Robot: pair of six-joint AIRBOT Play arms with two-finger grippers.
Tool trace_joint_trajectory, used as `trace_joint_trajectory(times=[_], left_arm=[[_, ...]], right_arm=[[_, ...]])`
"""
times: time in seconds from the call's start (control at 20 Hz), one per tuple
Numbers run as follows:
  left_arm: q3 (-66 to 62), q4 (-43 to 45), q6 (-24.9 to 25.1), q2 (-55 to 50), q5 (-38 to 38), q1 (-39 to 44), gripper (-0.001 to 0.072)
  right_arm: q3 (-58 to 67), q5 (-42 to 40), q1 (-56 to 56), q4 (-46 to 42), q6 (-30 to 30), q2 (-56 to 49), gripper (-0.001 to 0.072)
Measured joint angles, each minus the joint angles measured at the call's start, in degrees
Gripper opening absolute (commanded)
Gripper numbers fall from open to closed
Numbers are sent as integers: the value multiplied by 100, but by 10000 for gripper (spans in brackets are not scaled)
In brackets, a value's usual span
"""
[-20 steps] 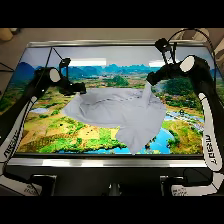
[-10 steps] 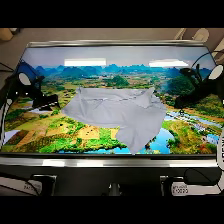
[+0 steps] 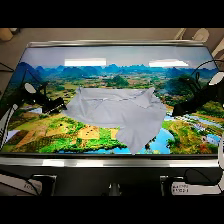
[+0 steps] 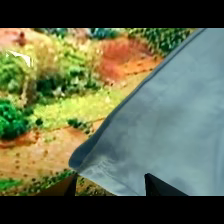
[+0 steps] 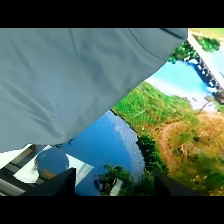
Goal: Fold the shirts.
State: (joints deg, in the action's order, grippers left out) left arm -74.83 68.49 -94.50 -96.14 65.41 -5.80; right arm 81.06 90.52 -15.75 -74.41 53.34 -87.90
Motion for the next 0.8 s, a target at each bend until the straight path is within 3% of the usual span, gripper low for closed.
trace_joint_trajectory(times=[0.1,0.15,0.2,0.25,0.3,0.35,0.4,0.8], left_arm=[[17,-26,0,-35,-125,9,484],[20,-35,0,-59,-155,20,454],[24,-55,0,-79,-164,37,352],[26,-70,0,-105,-162,61,348],[26,-81,0,-125,-162,74,276],[26,-85,0,-138,-157,87,102],[31,-81,0,-155,-153,96,24],[-39,-98,568,-44,140,129,21]], right_arm=[[-138,0,4,7,-2,2,504],[-238,-7,48,-7,-9,13,504],[-369,-11,129,-2,-33,31,518],[-516,-74,227,-26,-50,50,543],[-656,-140,323,-55,-72,68,546],[-791,-221,415,-74,-74,85,546],[-942,-306,501,-87,-70,96,546],[-2306,-977,688,-52,44,455,528]])
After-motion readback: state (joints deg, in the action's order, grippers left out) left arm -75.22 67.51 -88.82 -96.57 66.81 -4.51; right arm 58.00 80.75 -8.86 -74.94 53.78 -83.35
